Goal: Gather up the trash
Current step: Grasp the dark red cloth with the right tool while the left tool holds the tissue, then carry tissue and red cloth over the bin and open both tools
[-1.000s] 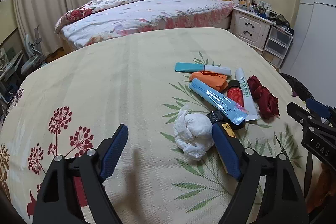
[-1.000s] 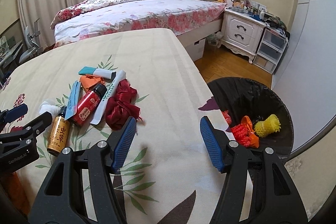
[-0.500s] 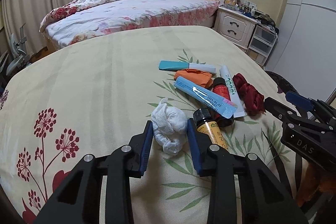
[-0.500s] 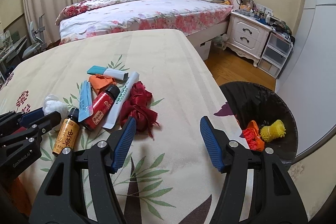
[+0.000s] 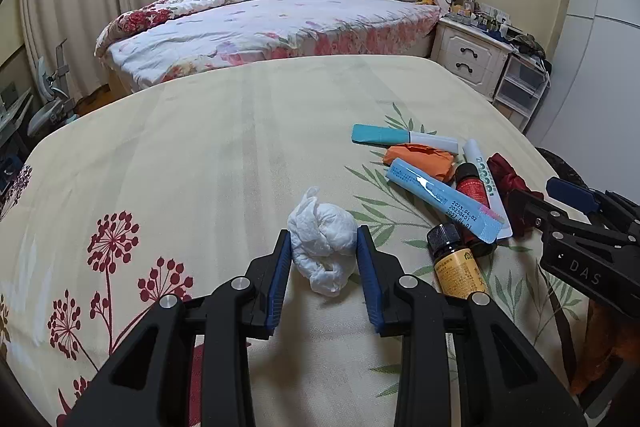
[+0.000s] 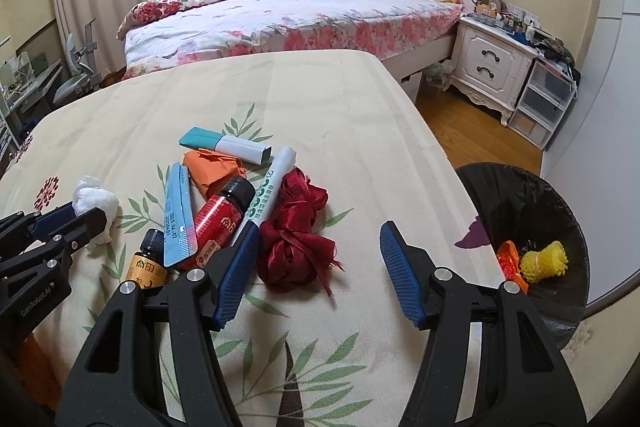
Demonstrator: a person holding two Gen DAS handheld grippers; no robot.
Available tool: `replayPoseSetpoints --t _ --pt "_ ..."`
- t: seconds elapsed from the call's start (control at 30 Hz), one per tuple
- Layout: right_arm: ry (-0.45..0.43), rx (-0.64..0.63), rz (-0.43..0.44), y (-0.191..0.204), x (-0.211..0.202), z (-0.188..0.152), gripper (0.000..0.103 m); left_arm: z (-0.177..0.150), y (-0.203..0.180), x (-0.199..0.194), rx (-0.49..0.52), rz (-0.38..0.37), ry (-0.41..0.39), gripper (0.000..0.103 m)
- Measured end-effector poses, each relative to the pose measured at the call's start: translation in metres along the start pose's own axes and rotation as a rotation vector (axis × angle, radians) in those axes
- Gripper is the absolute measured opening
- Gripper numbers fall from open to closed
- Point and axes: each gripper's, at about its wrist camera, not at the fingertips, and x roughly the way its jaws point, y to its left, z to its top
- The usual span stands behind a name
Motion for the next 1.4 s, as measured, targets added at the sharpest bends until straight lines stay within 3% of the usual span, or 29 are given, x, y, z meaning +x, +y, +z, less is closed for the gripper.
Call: replayPoseSetpoints --t 0.17,0.23,0.33,0.77,1.4 --pt "0.032 -0.002 0.030 0.001 0.005 -0.001 0.038 0.000 0.000 -0.001 -0.004 -0.001 -0.002 0.034" --pt "0.040 -0.002 0.045 0.001 0.005 -0.003 0.026 0.000 0.000 0.000 -0.003 0.000 -0.002 0.034" --pt "0.040 -0.007 0.042 0.002 0.002 -0.006 0.023 0.001 0.001 -0.001 -0.004 0.004 -0.004 0.034" --pt "0.002 0.030 0.022 -0.018 -0.021 -0.017 0.022 0.000 -0.017 -0.019 -0.006 -0.013 -0.042 0.034" --pt "-0.085 0.124 -0.063 -0.081 -0.060 -0.024 0.022 0.014 -0.102 -0.037 0.090 -0.124 -0.121 0.034"
